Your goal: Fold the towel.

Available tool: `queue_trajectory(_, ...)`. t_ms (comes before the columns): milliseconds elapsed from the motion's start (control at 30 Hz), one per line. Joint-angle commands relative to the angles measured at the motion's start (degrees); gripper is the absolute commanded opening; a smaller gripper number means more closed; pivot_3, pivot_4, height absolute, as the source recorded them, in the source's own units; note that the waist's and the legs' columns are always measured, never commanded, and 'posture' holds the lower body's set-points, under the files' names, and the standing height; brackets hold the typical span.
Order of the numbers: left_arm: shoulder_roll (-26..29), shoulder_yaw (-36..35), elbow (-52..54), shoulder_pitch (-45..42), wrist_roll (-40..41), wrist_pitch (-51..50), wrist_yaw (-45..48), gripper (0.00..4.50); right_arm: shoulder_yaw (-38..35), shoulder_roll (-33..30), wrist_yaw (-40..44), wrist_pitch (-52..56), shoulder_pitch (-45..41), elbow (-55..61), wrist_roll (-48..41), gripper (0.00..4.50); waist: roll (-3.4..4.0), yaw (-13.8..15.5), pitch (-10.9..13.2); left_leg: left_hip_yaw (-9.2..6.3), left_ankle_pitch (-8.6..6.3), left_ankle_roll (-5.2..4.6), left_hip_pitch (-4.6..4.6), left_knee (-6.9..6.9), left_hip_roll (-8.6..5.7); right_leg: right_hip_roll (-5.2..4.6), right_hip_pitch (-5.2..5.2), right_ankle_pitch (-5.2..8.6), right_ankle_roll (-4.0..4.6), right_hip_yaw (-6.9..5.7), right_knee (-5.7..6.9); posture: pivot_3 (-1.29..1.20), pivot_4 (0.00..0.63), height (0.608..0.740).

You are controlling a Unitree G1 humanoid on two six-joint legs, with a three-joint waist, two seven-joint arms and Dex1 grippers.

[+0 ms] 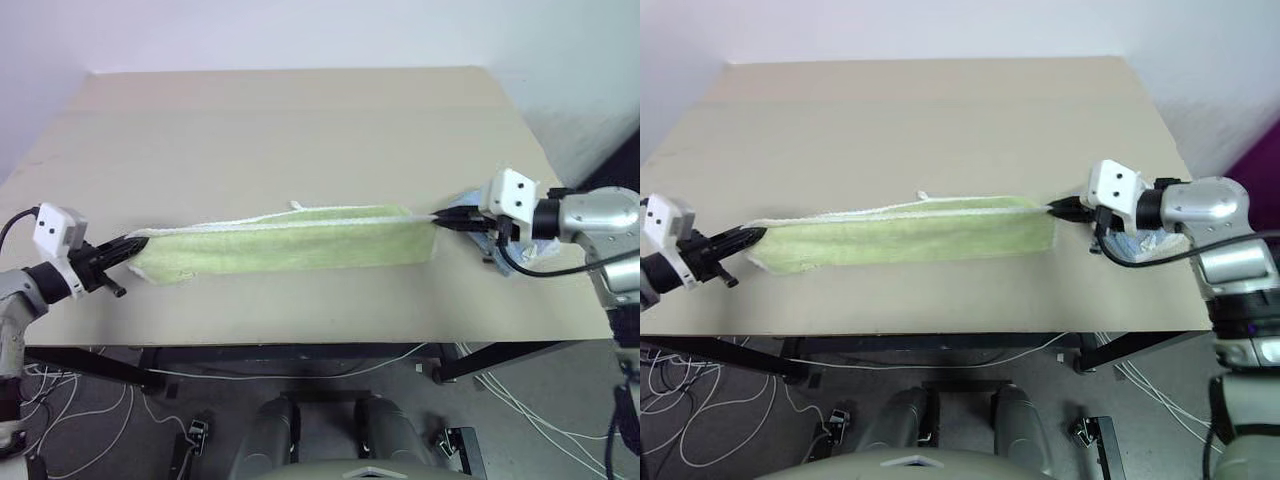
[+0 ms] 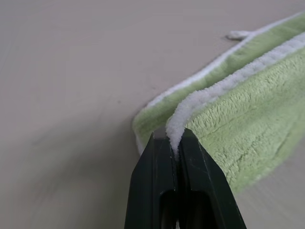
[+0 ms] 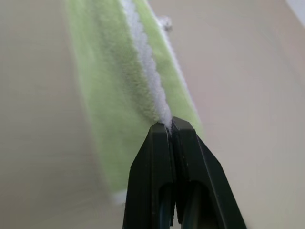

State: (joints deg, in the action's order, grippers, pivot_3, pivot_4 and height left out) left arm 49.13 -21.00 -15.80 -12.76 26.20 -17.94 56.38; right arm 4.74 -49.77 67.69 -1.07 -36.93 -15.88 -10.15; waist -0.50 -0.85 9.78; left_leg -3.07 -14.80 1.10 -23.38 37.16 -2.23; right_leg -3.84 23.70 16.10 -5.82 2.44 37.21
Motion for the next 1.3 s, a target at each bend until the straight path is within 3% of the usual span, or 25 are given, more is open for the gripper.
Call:
queue_trajectory(33, -0.64, 1.28, -3.38, -3.32, -3.26, 3.64, -2.15, 0.0, 1.3, 2.38, -1.99, -5.96, -5.35, -8.8, 4.57, 0.03, 0.0, 0.04, 0.0, 0.01, 0.0, 0.0, 0.01, 0.0, -0.01, 0.0, -0.01, 0.0, 0.0, 0.0, 0.0, 0.0, 0.15, 0.74)
queue_trajectory(233, -2.11, 6.24, -10.1, -7.79, -8.66, 7.63, -3.59, 0.0, 4.47, 7.68, -4.64, -14.49, -13.72, -26.08, 10.88, 0.03, 0.0, -0.15, 0.0, 0.04, 0.01, 0.01, -0.02, 0.01, -0.04, 0.1, 0.04, -0.01, -0.01, 0.0, 0.03, 0.0, 0.15, 0.74)
queue_trajectory(467, -2.44, 9.31, -14.26, -8.96, -12.35, 10.2, -4.0, 0.0, 5.66, 10.53, -7.61, -20.75, -18.79, -38.57, 15.25, 0.03, 0.0, -0.24, 0.0, 0.03, 0.02, 0.03, -0.04, 0.01, -0.03, 0.14, 0.08, -0.01, -0.01, 0.02, 0.06, 0.0, 0.15, 0.74)
queue_trajectory(1100, -5.47, 11.09, -27.45, -19.78, -17.13, 19.04, -11.18, 0.0, 6.23, 14.7, -17.78, -25.07, -23.75, -50.35, 21.89, 0.03, 0.0, -0.37, 0.0, 0.05, 0.06, 0.07, -0.04, 0.02, -0.04, 0.17, 0.12, -0.01, -0.01, 0.02, 0.15, 0.0, 0.15, 0.74)
queue_trajectory(1167, -5.57, 11.22, -28.14, -20.09, -17.3, 18.99, -10.82, 0.46, 6.2, 14.93, -17.91, -24.98, -23.69, -50.65, 22.09, 0.0, 0.0, -0.38, 0.0, 0.05, 0.06, 0.08, -0.04, 0.02, -0.04, 0.18, 0.12, -0.01, -0.01, 0.02, 0.17, 0.0, 0.15, 0.74)
queue_trajectory(1300, -5.63, 10.73, -28.11, -19.59, -16.48, 18.63, -9.51, 1.68, 5.6, 14.66, -17.32, -24.92, -23.4, -50.64, 21.79, 0.98, 0.0, -0.36, 0.0, 0.06, 0.06, 0.08, -0.04, 0.03, -0.04, 0.18, 0.13, -0.01, -0.01, 0.03, 0.19, 0.0, 0.15, 0.74)
